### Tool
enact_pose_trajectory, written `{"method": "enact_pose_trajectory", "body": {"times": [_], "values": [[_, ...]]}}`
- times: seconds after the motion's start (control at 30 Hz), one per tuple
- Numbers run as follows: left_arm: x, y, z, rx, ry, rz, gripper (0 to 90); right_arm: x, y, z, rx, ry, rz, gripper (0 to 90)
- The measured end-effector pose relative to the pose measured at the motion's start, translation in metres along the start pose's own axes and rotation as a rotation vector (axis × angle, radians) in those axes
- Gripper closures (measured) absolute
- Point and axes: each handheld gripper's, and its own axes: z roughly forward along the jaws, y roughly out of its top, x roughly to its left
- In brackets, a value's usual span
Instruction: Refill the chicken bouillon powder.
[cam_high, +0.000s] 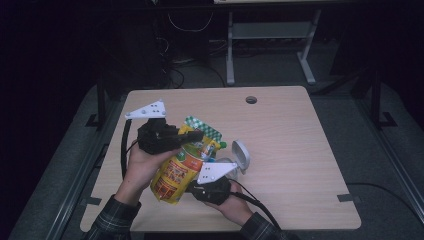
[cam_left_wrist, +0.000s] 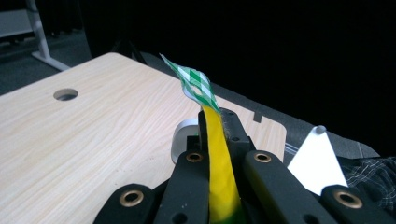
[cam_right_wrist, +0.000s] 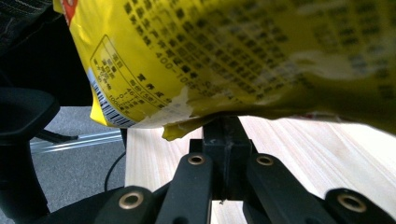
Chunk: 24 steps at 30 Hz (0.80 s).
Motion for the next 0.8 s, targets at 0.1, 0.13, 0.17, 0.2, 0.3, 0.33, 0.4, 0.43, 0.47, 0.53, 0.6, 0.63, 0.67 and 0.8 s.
{"method": "enact_pose_trajectory", "body": {"times": [0.1,0.13,0.17,0.2,0.3,0.33,0.4,0.43,0.47,0.53,0.6,0.63,0.67,0.8], "values": [[0.002,-0.002,0.004,0.021,0.005,-0.013,90.0,0.001,-0.002,0.002,0.003,0.006,-0.001,90.0],[0.003,-0.002,0.005,0.026,0.009,-0.014,90.0,0.001,-0.002,0.002,0.006,0.011,0.002,90.0],[0.003,-0.003,0.006,0.027,0.009,-0.019,90.0,0.002,-0.003,0.002,0.005,0.01,0.001,90.0],[0.004,-0.003,0.007,0.028,0.01,-0.031,90.0,0.002,-0.004,0.003,0.004,0.009,0.001,90.0],[0.007,-0.003,0.01,0.044,0.013,-0.048,90.0,0.003,-0.005,0.003,-0.004,0.013,0.006,90.0],[0.008,-0.003,0.011,0.05,0.013,-0.057,90.0,0.004,-0.005,0.004,-0.005,0.016,0.005,90.0],[0.009,-0.003,0.014,0.062,0.018,-0.067,90.0,0.004,-0.005,0.004,-0.008,0.02,0.003,90.0],[0.01,-0.002,0.015,0.07,0.02,-0.07,90.0,0.005,-0.005,0.004,-0.01,0.019,0.002,90.0],[0.01,-0.002,0.015,0.073,0.022,-0.066,90.0,0.006,-0.005,0.004,-0.013,0.021,0.005,90.0],[0.01,-0.002,0.018,0.085,0.026,-0.07,90.0,0.006,-0.005,0.004,-0.014,0.021,0.006,90.0],[0.009,-0.001,0.019,0.1,0.026,-0.066,90.0,0.007,-0.005,0.004,-0.016,0.025,0.001,90.0],[0.009,-0.001,0.02,0.106,0.026,-0.061,90.0,0.008,-0.005,0.004,-0.014,0.025,0.0,90.0],[0.009,-0.001,0.021,0.119,0.03,-0.063,90.0,0.009,-0.005,0.005,-0.017,0.027,0.002,90.0],[0.009,-0.002,0.024,0.139,0.033,-0.071,90.0,0.011,-0.005,0.007,-0.015,0.035,-0.004,90.0]]}}
